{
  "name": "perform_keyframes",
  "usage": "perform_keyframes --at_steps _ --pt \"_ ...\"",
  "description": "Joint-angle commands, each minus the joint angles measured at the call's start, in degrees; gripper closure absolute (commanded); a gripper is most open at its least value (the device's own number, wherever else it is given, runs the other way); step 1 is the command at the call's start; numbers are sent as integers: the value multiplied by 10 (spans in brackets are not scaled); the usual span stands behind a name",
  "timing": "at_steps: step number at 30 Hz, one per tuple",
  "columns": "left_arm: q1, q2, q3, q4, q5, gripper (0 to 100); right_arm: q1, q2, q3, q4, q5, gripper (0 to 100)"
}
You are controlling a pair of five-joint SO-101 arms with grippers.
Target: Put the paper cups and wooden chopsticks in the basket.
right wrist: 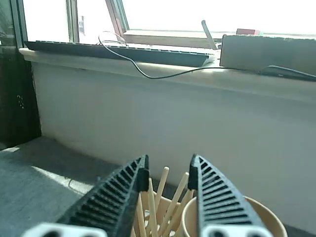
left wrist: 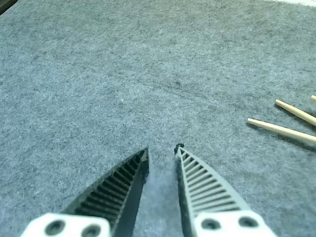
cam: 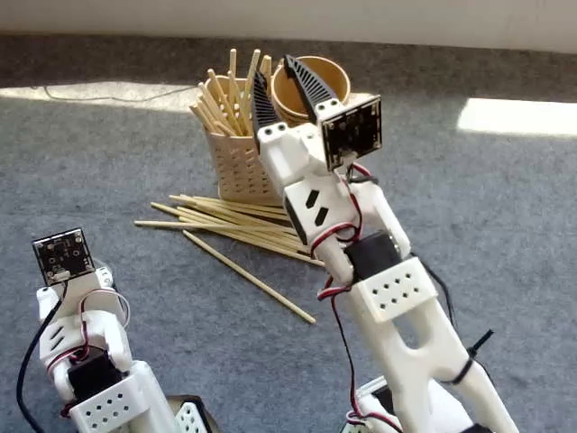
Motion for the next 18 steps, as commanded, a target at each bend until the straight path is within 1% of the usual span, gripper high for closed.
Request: perform_keyframes --at_steps 1,3,6,13,16,18 --pt "9 0 11 -3 -5 905 -17 -65 0 135 -2 858" --pt "9 0 11 -3 -5 905 -34 -81 12 192 -2 858" --pt "9 0 11 -3 -5 905 -58 -89 51 230 -2 858" --pt "9 0 11 -3 -5 905 -113 -88 163 231 -1 860" --pt "9 0 11 -3 -5 905 -156 -83 201 226 -1 860" --pt "9 0 11 -3 -5 905 -185 -59 218 202 -1 860"
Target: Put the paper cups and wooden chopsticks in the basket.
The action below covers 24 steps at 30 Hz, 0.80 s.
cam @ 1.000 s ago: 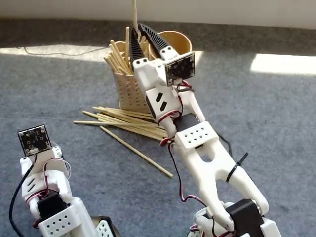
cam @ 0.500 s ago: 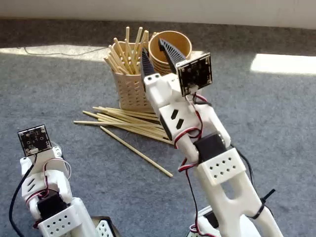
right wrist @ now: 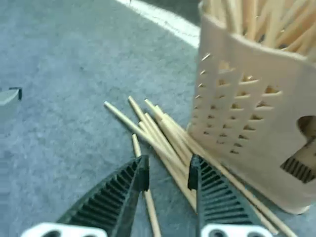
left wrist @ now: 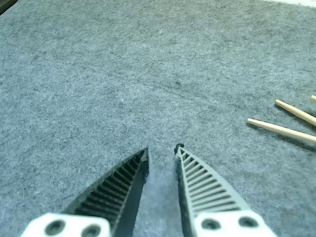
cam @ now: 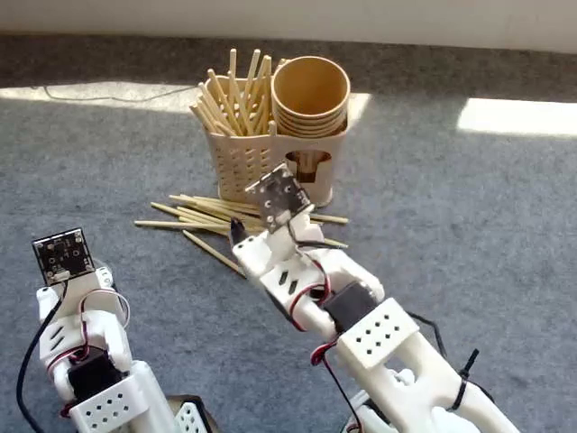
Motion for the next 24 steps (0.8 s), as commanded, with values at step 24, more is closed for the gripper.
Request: perform_keyframes --at_steps 24 --pt "9 -1 11 -3 -5 905 -37 429 -120 -80 0 860"
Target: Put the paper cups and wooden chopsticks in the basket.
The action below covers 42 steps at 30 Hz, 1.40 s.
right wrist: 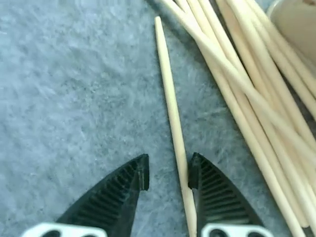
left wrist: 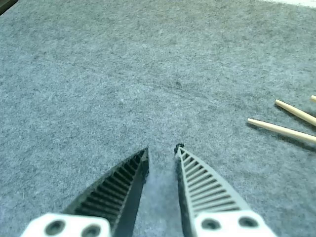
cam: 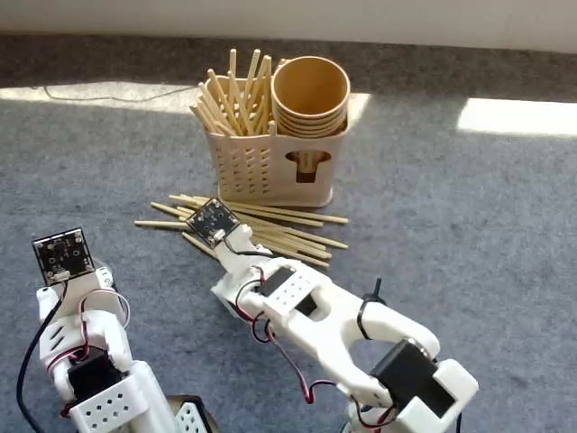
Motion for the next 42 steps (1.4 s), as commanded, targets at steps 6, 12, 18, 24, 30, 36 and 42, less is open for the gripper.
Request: perform_keyframes --at_steps 6,12,18,24,30,36,42 --pt "9 -1 11 -3 -5 905 29 11 -22 -14 91 924" --pt "9 -1 11 -3 -5 905 30 10 -26 99 202 995" --pt "9 -1 11 -3 -5 905 37 -3 -78 269 219 995" --pt "9 -1 11 -3 -5 905 35 -20 -91 334 220 991" --pt "9 -1 11 -3 -5 905 34 27 -92 346 220 914" --pt "9 -1 11 -3 -5 905 33 50 -93 345 220 937" --pt "9 -1 11 -3 -5 905 33 22 -101 345 229 993"
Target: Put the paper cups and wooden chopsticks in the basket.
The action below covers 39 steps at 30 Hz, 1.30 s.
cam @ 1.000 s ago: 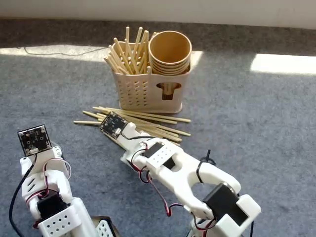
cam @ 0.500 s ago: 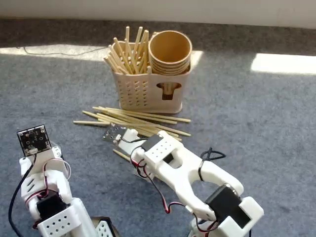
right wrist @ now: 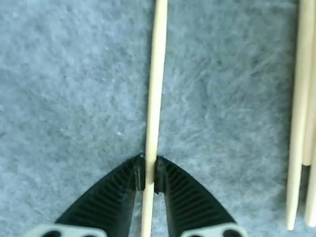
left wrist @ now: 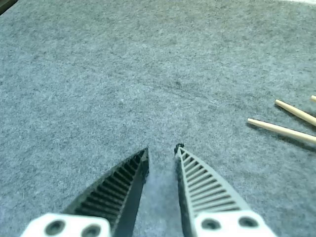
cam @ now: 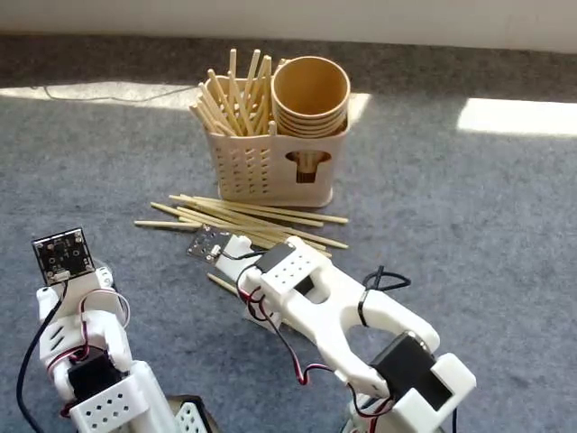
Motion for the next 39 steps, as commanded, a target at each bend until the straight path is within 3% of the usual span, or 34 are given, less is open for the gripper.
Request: perform_keyframes --at_steps 1,7,29,39 --pt "9 -3 11 -3 -5 905 -1 -36 -7 7 25 993" --pt "22 -5 7 -4 -5 905 -1 -148 7 7 33 993" --pt "259 -4 11 11 -6 902 4 -220 22 7 32 993" --pt "300 -4 11 172 -6 903 36 -422 33 51 32 994"
